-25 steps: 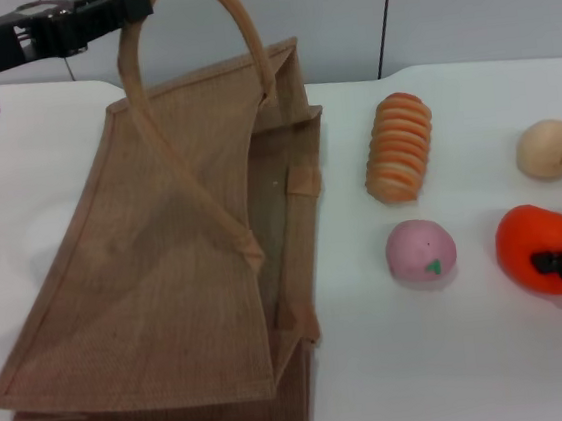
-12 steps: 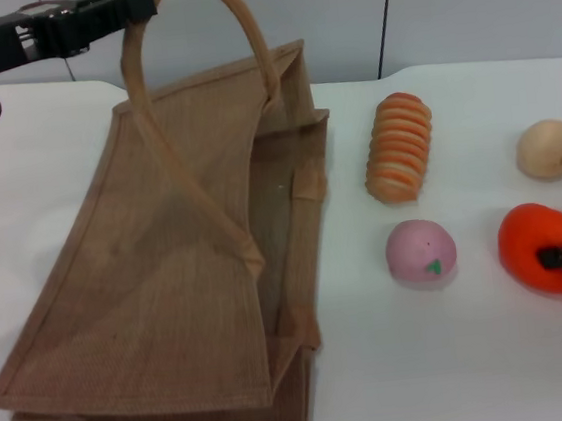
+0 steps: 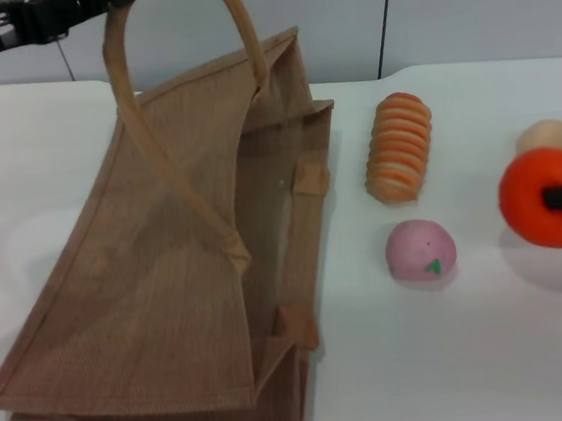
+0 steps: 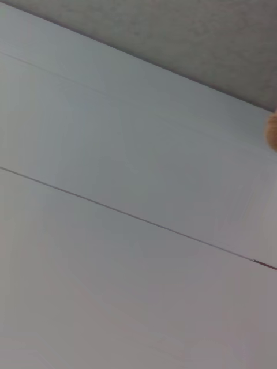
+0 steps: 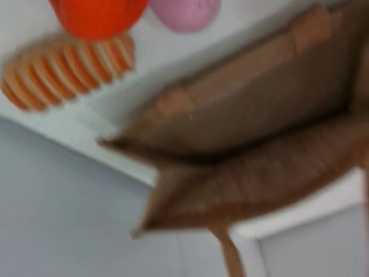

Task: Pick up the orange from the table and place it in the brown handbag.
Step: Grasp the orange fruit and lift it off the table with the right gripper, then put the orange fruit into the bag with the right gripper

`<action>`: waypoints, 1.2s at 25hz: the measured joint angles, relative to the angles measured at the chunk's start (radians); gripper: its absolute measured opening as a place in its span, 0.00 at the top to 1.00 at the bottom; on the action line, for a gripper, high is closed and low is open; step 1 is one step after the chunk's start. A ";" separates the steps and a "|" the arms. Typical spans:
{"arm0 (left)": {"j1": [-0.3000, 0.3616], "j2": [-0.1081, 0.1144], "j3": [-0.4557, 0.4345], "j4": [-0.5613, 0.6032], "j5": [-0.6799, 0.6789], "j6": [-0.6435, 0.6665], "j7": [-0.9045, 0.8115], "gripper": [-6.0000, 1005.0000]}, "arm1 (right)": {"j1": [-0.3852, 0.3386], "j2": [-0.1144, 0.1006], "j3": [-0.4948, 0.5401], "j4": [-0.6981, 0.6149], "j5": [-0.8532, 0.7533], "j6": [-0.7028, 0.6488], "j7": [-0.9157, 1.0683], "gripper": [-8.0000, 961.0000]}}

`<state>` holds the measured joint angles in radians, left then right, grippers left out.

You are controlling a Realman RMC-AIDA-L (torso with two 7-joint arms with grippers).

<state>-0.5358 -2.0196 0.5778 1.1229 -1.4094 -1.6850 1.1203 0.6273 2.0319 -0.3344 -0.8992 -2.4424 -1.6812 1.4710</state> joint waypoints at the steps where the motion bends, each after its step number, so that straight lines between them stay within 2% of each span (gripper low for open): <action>1: -0.001 0.000 -0.001 0.000 0.000 -0.001 -0.001 0.87 | -0.003 0.000 0.000 -0.005 0.025 -0.029 -0.009 0.54; 6: -0.012 0.001 0.003 0.001 -0.001 -0.001 -0.008 0.87 | 0.030 0.003 -0.035 0.022 0.114 -0.120 -0.060 0.59; 10: -0.021 0.001 0.006 0.001 -0.001 -0.002 -0.011 0.87 | 0.110 0.003 -0.112 0.131 0.164 -0.099 -0.099 0.62; 17: -0.047 -0.001 0.010 -0.003 -0.001 -0.019 -0.013 0.87 | 0.274 0.005 -0.233 0.356 0.172 0.071 -0.155 0.69; 23: -0.060 -0.003 0.010 -0.005 0.000 -0.025 -0.017 0.87 | 0.392 0.006 -0.258 0.546 0.173 0.217 -0.235 0.73; 30: -0.079 -0.005 0.010 -0.002 -0.011 -0.035 -0.036 0.87 | 0.513 0.011 -0.268 0.776 0.173 0.447 -0.344 0.78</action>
<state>-0.6147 -2.0248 0.5874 1.1205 -1.4208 -1.7200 1.0843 1.1404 2.0425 -0.6022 -0.1233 -2.2695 -1.2342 1.1266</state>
